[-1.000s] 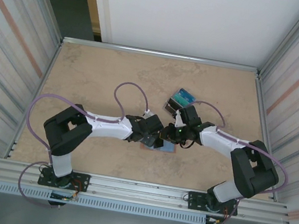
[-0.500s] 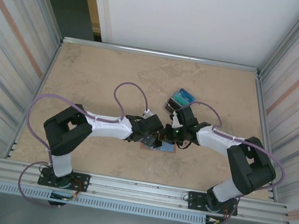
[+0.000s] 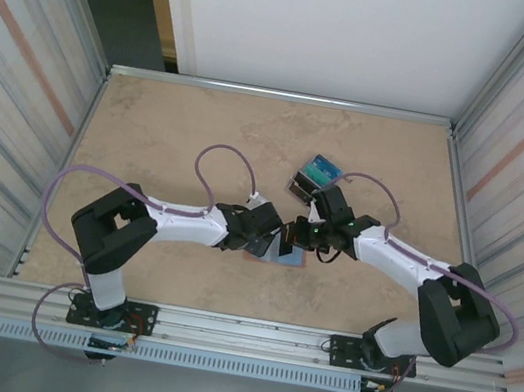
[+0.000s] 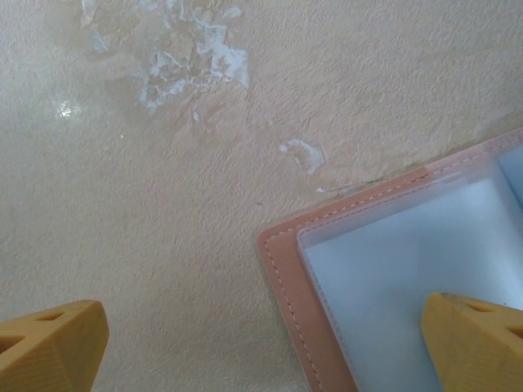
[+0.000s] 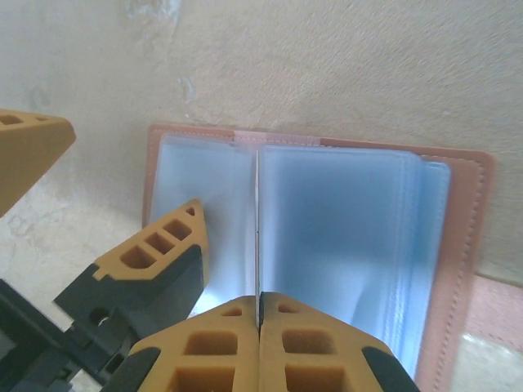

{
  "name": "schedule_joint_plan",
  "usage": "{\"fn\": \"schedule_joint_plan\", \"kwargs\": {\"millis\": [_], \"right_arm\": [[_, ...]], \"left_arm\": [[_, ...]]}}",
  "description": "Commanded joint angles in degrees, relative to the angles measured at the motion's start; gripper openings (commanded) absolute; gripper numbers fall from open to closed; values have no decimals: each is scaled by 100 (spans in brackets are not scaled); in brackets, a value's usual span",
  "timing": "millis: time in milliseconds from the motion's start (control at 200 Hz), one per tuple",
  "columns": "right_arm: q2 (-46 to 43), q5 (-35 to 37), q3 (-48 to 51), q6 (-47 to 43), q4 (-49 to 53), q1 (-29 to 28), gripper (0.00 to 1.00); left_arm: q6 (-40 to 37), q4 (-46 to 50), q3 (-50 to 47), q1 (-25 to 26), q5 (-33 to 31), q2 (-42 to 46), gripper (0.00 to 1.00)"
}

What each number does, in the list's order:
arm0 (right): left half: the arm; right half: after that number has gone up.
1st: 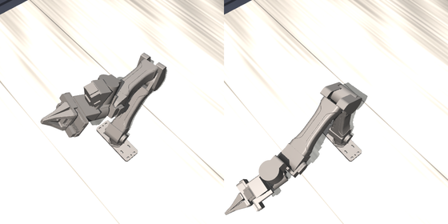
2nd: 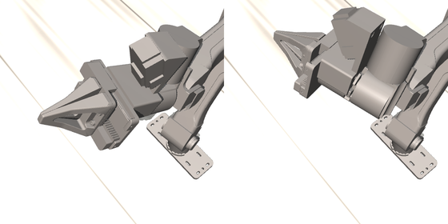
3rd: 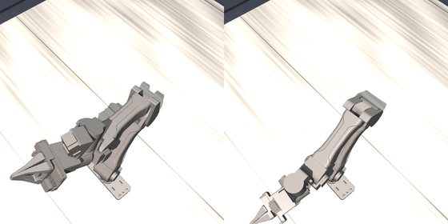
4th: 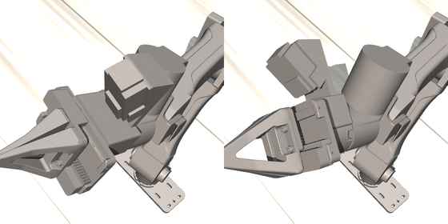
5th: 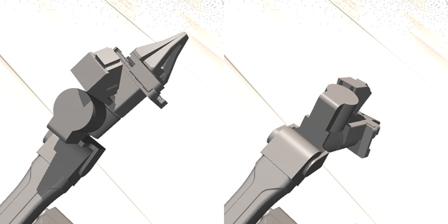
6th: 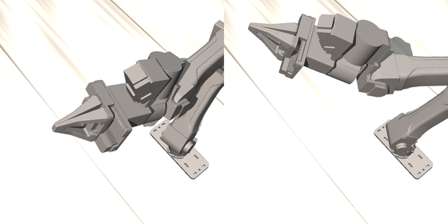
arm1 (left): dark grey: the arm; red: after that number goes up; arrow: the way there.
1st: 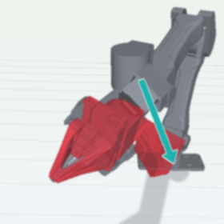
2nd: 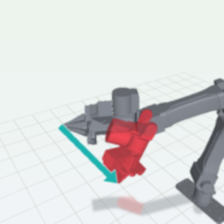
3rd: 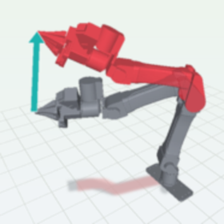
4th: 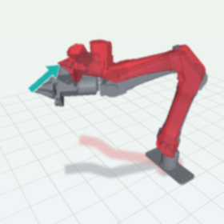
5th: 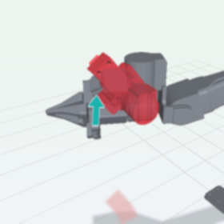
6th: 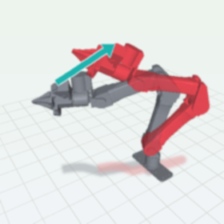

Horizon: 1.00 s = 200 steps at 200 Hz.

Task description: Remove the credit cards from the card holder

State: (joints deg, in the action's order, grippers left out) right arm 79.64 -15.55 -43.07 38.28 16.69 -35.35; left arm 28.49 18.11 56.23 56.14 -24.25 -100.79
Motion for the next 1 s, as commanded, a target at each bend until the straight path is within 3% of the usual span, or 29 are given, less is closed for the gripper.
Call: {"fn": "schedule_joint_plan", "kwargs": {"millis": [0, 466, 712, 997], "right_arm": [[-430, 474, -166, -204, 430, -38, 0], [-1266, 1219, -515, -799, 1046, 2, 0], [-1056, 1370, -905, -1351, 1243, 118, 0], [-438, 1576, -1736, -2722, 1469, 356, 0]], "left_arm": [[-197, 312, -206, -108, -256, 173, 99], [-624, 281, -523, -331, -389, 1017, 99], [-509, 378, -611, -332, -420, 1545, 99], [-278, 249, -928, -332, -525, 2059, 98]]}}
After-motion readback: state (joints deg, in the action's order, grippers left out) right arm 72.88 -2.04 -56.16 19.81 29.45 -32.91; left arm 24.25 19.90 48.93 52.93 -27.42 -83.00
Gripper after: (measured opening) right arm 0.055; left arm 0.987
